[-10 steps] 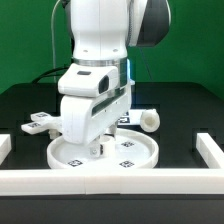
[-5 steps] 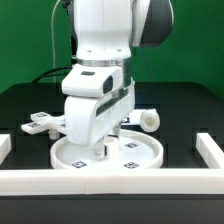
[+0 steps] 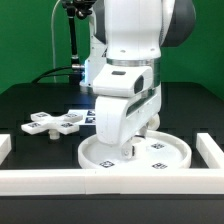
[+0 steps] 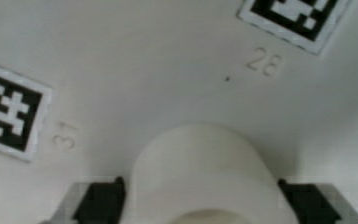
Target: Assemble round table
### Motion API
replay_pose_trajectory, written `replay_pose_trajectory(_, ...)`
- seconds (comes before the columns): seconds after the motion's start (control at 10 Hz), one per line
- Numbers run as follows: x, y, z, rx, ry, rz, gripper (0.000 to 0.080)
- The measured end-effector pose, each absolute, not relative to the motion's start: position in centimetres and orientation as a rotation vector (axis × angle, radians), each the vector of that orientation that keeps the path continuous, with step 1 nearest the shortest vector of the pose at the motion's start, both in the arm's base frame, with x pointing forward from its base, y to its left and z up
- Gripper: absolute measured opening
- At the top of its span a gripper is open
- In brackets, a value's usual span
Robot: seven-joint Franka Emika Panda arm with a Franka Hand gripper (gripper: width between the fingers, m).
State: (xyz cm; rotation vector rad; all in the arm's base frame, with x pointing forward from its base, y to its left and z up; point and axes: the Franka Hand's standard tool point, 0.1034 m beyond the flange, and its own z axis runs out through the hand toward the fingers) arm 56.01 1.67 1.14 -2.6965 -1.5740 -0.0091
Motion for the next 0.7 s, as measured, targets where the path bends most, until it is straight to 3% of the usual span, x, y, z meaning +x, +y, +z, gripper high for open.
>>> replay_pose_trajectory(0.3,56.1,3.8,1.2,-2.716,-1.544,-0.019,0.0406)
replay_pose_trajectory(0.7,56.2,3.3,1.2,-2.724,-1.541,-0.022,0.0406)
